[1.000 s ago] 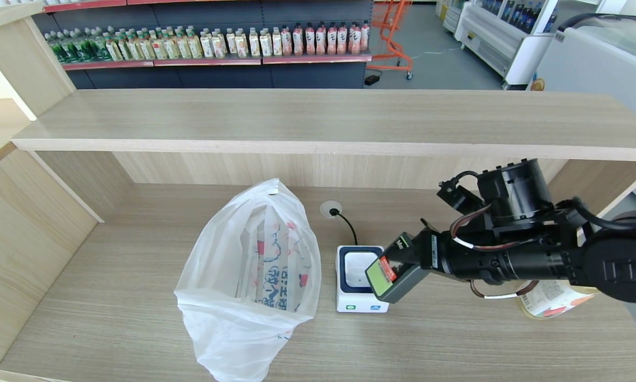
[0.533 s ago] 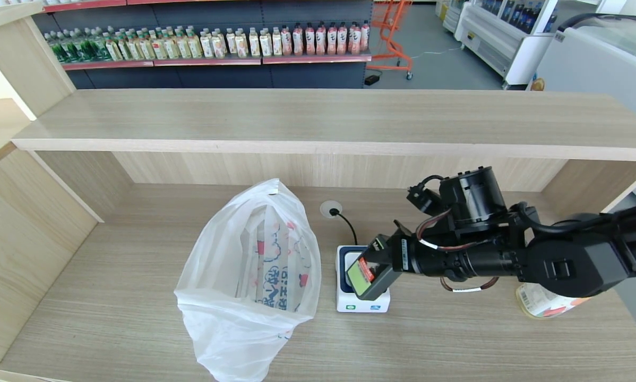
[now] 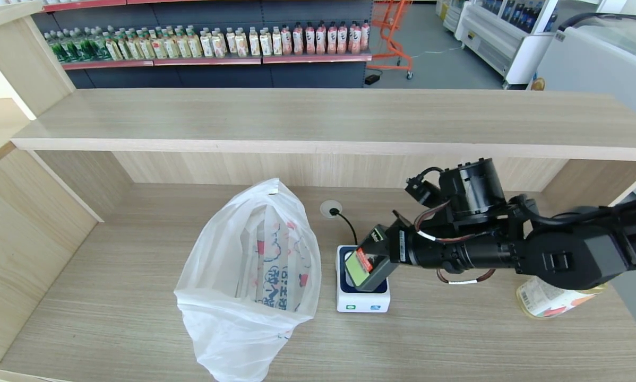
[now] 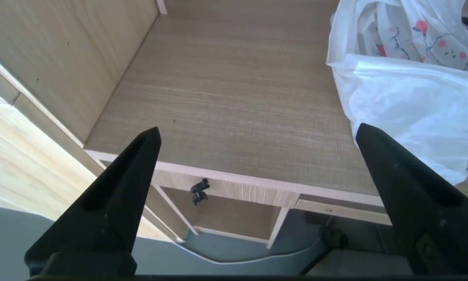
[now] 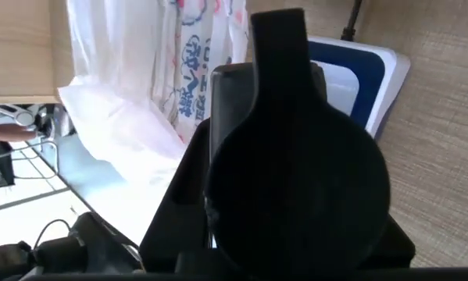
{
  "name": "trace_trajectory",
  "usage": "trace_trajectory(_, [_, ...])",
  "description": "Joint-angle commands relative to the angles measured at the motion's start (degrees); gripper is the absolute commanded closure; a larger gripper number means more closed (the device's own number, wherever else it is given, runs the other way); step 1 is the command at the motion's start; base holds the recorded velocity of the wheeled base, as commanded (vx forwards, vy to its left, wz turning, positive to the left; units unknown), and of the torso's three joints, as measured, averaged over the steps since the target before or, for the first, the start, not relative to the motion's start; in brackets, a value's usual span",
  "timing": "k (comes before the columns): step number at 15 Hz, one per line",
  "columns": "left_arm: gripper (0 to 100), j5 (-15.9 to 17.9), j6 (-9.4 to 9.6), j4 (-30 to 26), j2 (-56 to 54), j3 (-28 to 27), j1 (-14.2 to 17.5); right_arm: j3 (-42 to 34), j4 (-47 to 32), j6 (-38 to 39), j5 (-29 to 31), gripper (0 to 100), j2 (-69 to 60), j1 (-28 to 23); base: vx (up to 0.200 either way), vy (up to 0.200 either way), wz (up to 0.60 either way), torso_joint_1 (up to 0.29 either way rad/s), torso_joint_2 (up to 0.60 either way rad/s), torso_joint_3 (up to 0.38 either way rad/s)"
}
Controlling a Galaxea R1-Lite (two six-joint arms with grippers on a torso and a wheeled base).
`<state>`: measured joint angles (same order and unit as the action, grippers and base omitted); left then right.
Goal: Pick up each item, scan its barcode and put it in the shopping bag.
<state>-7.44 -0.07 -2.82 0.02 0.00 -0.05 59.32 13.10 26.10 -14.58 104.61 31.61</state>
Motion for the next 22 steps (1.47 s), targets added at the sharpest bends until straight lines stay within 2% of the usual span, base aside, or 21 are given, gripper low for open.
trace_trajectory(1, [0,0.0,-0.01,0.0,0.0,0.0,0.0,1.7,0.2,1.3,-0.3,100,-9.1,0.6,0.000,0.000,0.00,0.000,0.00,0.000])
trace_trajectory(2, [0,0.0,-0.01,0.0,0.0,0.0,0.0,0.4,-0.2,-4.0,0.1,100,-14.9,0.6,0.000,0.000,0.00,0.000,0.00,0.000])
trace_trajectory(5, [0,0.0,-0.01,0.0,0.0,0.0,0.0,-11.6,0.2,-25.5,0.6,100,-25.5,-1.5,0.000,0.000,0.00,0.000,0.00,0.000])
trace_trajectory(6, [0,0.0,-0.01,0.0,0.0,0.0,0.0,-15.3,0.6,-30.0,0.5,100,-28.1,-2.3,0.000,0.000,0.00,0.000,0.00,0.000])
trace_trajectory(8, [0,0.0,-0.01,0.0,0.1,0.0,0.0,-18.7,1.4,-30.6,0.6,100,-31.4,-2.1,0.000,0.000,0.00,0.000,0.00,0.000])
trace_trajectory(13, [0,0.0,0.07,0.0,0.0,0.0,0.0,-21.2,1.4,-30.2,1.7,100,-33.7,-2.2,0.000,0.000,0.00,0.000,0.00,0.000])
trace_trajectory(15, [0,0.0,0.07,0.0,0.0,0.0,0.0,-21.8,1.4,-30.1,1.7,100,-33.9,-2.2,0.000,0.200,0.00,0.007,0.00,0.002])
trace_trajectory(18, [0,0.0,-0.37,0.0,0.0,0.0,0.0,-21.4,1.4,-18.5,1.7,100,-35.3,1.4,0.000,0.200,0.00,0.001,0.00,0.002])
trace_trajectory(22, [0,0.0,-0.45,0.0,0.0,0.0,0.0,-19.1,1.2,-13.1,1.8,100,-32.3,1.2,0.000,0.200,0.00,0.001,0.00,0.004])
